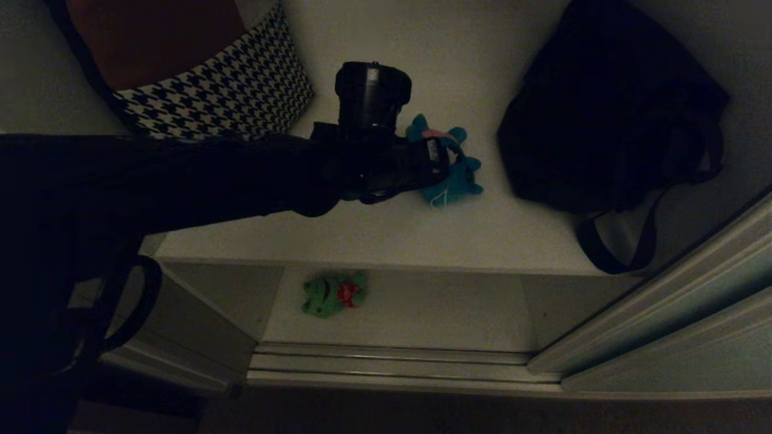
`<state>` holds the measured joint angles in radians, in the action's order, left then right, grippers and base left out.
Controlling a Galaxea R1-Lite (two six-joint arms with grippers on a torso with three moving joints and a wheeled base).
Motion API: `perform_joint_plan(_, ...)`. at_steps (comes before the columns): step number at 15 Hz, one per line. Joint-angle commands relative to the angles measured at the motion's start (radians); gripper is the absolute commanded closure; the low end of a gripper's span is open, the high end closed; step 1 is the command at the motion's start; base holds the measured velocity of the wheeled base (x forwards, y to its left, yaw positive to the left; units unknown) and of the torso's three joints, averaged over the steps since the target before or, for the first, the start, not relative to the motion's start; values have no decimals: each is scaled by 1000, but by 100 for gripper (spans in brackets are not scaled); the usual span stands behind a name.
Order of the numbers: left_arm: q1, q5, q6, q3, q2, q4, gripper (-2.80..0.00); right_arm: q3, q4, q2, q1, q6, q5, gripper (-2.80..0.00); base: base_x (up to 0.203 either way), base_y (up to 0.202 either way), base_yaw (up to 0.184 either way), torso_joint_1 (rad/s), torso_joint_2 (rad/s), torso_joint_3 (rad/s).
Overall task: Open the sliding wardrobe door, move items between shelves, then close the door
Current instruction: Place the blue doll on the lower shelf
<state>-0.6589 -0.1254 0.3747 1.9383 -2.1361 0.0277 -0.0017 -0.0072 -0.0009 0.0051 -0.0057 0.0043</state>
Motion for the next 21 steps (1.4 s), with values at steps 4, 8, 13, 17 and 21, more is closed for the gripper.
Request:
perform_joint_plan(4,1,21,20,1,-52,118,-280,0,0,1,0,0,0,0,0,0,0,0,0,0)
perform_joint_plan(8,1,69,23,1,-67,184,-280,1,0,1,1,0,0,0,0,0,0,0,0,0)
perform_joint_plan(13,0,97,12,1,-106,202,0,0,0,1,1,0,0,0,0,0,0,0,0,0)
perform_joint_plan(17,4,93,11,4,-109,226,0,0,0,1,1,0,0,0,0,0,0,0,0,0)
perform_joint_plan(21,3,66,13,2,-20,233,0,2,0,1,-1,0,0,0,0,0,0,0,0,0)
